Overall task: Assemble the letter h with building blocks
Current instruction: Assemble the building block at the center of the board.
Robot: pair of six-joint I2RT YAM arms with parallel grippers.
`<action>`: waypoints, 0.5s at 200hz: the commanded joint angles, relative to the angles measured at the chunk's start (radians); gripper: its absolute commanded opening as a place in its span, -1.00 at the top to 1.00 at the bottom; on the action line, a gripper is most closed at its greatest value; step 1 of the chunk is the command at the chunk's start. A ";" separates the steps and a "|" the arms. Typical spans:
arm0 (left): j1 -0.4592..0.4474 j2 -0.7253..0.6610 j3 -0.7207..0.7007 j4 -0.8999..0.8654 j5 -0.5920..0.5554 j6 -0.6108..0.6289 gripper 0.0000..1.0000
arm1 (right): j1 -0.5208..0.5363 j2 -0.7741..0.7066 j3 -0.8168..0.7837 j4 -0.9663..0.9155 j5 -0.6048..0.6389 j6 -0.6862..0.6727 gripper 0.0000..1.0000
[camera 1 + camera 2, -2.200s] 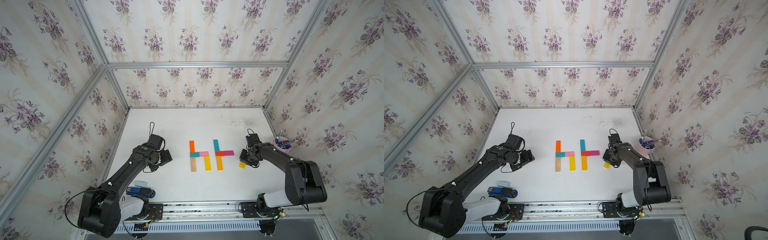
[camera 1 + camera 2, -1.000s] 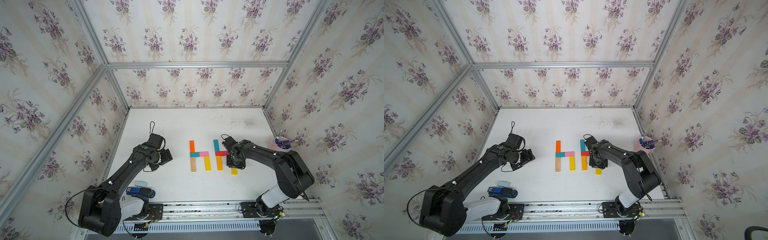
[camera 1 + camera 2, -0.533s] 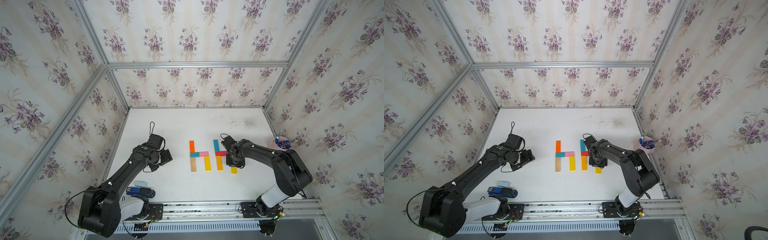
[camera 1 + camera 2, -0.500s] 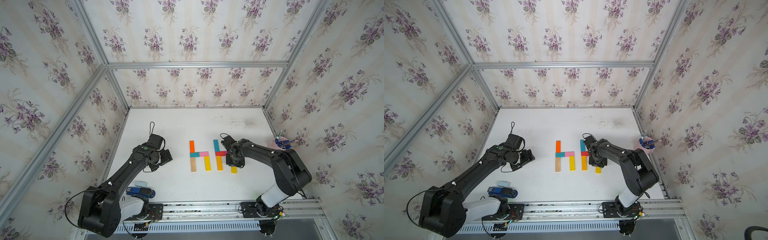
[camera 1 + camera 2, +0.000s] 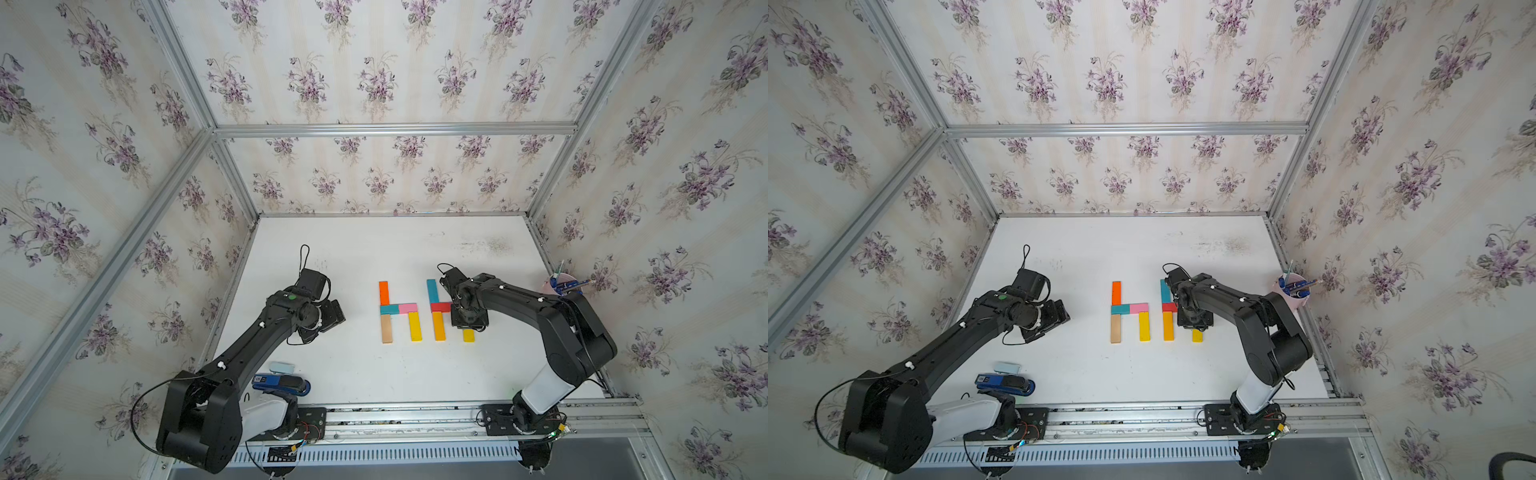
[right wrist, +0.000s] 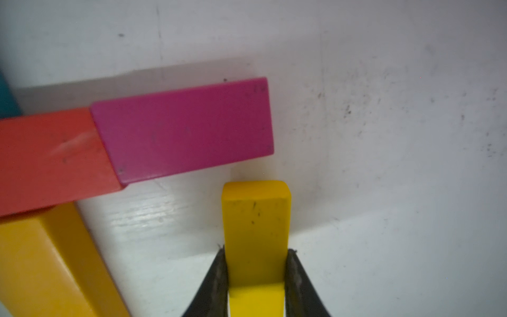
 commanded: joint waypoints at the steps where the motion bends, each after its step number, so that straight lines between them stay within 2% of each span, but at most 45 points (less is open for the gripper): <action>1: 0.001 0.002 -0.002 0.013 0.002 0.008 -0.72 | 0.000 0.001 -0.001 -0.005 -0.013 -0.014 0.20; 100: 0.001 -0.007 -0.006 0.007 -0.003 0.008 -0.72 | -0.001 0.030 -0.007 0.025 -0.025 -0.024 0.15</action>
